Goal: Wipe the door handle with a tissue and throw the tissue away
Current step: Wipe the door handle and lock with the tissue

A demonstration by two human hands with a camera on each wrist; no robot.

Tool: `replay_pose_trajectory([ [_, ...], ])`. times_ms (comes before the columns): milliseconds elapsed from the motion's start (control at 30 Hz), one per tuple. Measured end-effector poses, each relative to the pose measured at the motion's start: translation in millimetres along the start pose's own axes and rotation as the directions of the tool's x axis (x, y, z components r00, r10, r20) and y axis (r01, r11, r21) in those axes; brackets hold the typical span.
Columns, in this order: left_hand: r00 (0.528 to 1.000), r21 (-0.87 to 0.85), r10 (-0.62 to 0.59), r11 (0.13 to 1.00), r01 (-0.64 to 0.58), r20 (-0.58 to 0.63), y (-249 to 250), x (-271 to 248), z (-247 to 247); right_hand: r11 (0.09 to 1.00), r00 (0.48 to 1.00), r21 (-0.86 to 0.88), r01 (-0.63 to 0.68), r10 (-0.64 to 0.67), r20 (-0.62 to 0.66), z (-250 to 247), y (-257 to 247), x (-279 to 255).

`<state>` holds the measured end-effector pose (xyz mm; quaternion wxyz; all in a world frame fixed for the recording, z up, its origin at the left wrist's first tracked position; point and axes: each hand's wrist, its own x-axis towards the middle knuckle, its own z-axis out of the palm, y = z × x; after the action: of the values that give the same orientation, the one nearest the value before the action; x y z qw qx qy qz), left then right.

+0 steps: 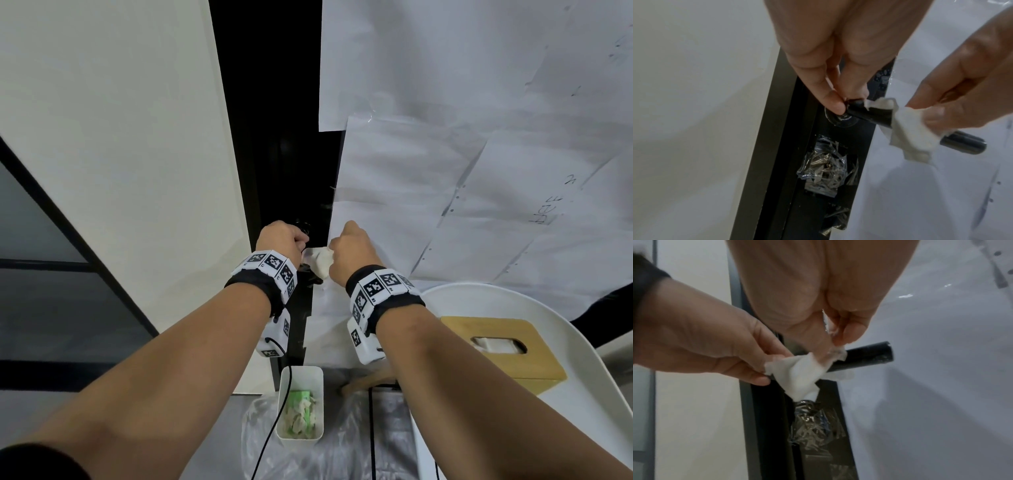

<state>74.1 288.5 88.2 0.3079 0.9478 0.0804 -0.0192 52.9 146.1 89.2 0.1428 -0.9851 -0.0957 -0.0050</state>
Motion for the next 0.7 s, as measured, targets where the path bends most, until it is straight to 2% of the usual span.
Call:
replay_pose_trajectory([
  [100, 0.986, 0.009, 0.121, 0.993, -0.121, -0.111, -4.7, -5.9, 1.7, 1.000, 1.000, 0.001, 0.002, -0.002, -0.006, 5.8, -12.8, -0.2],
  [233, 0.983, 0.026, 0.142, 0.990, -0.140, -0.120, -5.5, -7.9, 2.5, 0.994, 0.995, -0.084, 0.074, -0.079, -0.065, 11.7, -14.9, -0.3],
  [333, 0.988, 0.011, 0.122, 0.993, -0.122, -0.099, -3.5, -5.2, 1.9, 0.993, 0.994, -0.087, 0.080, -0.086, -0.068, 9.1, -5.6, -2.1],
  [433, 0.998, -0.009, 0.056, 0.998, -0.057, -0.026, -5.1, -2.6, 2.9, 0.996, 0.996, -0.090, 0.022, -0.029, -0.080, 5.4, 15.0, -5.7],
  [567, 0.996, -0.013, 0.054, 0.998, -0.055, -0.077, -6.1, -4.9, 9.5, 0.992, 0.994, -0.108, -0.071, 0.060, -0.094, -1.5, 29.6, -9.9],
  [700, 0.997, 0.015, -0.052, 0.999, 0.051, 0.059, 0.0, 3.6, 4.1, 0.992, 0.998, -0.124, -0.019, 0.012, -0.062, -1.2, 14.1, -13.1],
])
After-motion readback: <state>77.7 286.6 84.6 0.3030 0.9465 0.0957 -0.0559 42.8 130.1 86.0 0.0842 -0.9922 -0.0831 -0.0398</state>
